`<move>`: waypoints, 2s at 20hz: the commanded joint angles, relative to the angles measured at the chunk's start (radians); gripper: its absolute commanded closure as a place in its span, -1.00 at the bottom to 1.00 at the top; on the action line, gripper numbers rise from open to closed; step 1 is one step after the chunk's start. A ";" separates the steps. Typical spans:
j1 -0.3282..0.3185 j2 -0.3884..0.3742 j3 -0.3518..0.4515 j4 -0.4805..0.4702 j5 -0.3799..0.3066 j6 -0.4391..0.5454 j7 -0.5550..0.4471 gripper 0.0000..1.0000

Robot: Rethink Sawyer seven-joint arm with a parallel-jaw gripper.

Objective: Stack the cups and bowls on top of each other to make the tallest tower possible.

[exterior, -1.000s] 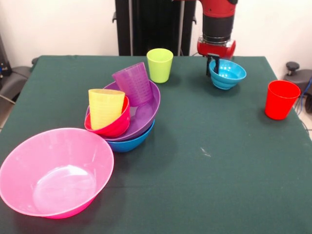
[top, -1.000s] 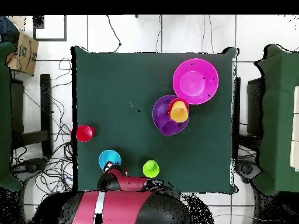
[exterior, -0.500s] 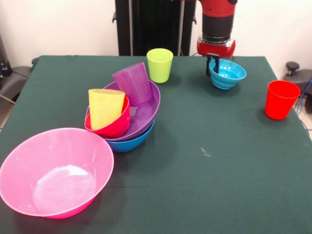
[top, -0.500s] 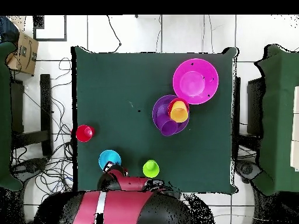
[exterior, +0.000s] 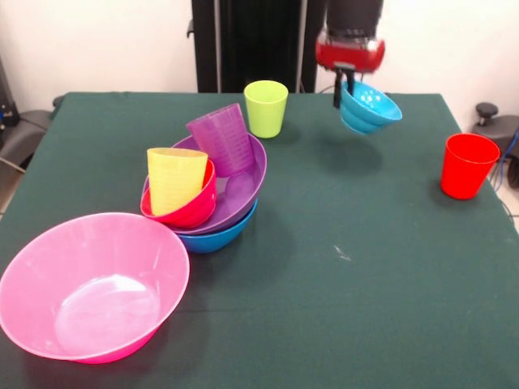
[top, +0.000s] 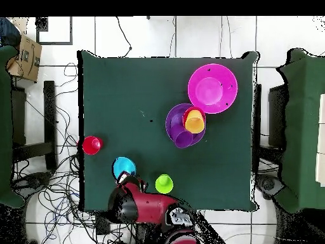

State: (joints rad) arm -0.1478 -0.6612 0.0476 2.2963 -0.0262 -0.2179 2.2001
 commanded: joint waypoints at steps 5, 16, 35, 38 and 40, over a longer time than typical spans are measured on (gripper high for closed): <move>-0.189 -0.569 0.016 -0.008 0.028 0.636 -0.084 1.00; -0.402 -0.563 0.115 -0.201 -0.077 0.809 -0.269 1.00; -0.514 -0.196 0.244 -0.436 -0.383 0.571 -0.142 1.00; -0.500 -0.128 0.235 -0.475 -0.411 0.530 -0.104 1.00; -0.490 -0.089 0.231 -0.496 -0.424 0.496 -0.082 1.00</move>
State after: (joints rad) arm -0.6748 -0.9279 0.2028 1.8939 -0.3357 0.3621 2.1999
